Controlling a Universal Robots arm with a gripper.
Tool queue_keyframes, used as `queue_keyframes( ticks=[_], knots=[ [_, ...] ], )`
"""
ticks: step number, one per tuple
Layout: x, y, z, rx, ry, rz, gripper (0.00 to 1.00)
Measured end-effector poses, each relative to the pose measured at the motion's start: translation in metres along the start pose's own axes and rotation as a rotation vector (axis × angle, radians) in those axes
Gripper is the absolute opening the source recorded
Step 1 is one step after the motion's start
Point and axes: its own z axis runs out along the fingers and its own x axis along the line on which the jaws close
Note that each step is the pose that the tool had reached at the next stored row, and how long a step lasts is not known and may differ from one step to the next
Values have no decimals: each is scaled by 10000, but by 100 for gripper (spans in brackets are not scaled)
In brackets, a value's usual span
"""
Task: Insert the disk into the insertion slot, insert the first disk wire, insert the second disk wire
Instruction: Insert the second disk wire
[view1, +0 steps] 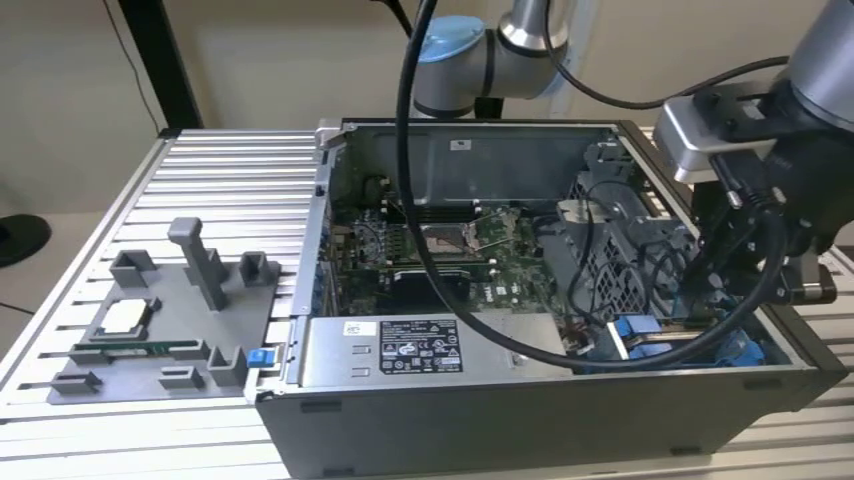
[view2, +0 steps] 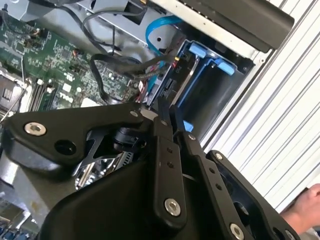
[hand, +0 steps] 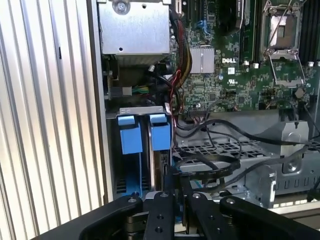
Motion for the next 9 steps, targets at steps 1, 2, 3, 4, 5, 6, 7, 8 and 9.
queue_keyframes(
  ticks=[1,2,3,4,5,6,7,8,9],
  knots=[
    [3,2,17,25,-1,-5,0],
    [6,4,35,36,-2,-8,0],
    [9,6,52,44,-2,-10,0],
    [13,9,71,51,-3,-10,0],
    [17,11,89,54,-3,-10,0],
    [20,13,106,56,-3,-11,0],
    [24,14,123,57,-3,-12,0],
    [27,12,142,57,-4,-14,0],
    [30,5,161,57,-4,-17,0]
  ],
)
